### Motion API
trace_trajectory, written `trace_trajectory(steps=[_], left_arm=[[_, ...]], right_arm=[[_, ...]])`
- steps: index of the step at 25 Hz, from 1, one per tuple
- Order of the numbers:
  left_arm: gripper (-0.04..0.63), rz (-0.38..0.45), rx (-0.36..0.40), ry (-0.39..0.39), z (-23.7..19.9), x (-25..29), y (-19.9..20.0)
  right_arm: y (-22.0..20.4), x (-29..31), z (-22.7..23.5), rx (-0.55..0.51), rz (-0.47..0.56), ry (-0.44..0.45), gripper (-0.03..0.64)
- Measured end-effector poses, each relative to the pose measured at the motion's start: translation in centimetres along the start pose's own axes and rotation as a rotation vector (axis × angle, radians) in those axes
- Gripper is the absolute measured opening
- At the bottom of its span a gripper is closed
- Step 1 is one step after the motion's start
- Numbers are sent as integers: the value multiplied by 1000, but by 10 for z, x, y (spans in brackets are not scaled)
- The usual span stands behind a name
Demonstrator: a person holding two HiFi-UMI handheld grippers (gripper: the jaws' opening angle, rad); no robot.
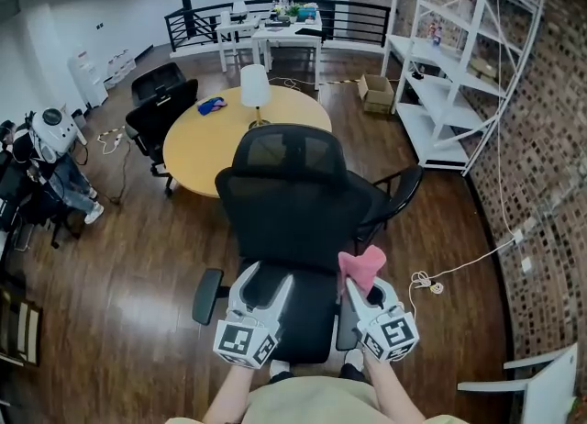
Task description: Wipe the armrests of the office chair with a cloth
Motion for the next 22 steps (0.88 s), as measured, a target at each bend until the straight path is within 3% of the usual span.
trace_trajectory(steps=[7,14,17,22], left_arm=[[235,-5,57,22,-42,-39,5],[235,-42,35,74,-97,-80,4],[233,-34,51,152,-112,-102,4],[229,-31,60,346,-124,-137,8]], right_arm=[[-10,26,-50,5,-2,17,67],[-17,70,-116,15,-51,114,67],[-19,86,-133,16,-59,178,67],[-17,115,-146,37,-53,310,67]])
Point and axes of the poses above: the fingertips, and each gripper's own axes: x forward along the fingers, z to its right, y out of its top, the point moved 10 cm from there along -x, backward along the fingers, and after that the axes turned 2 degrees about -x, right-handed, at the moved point
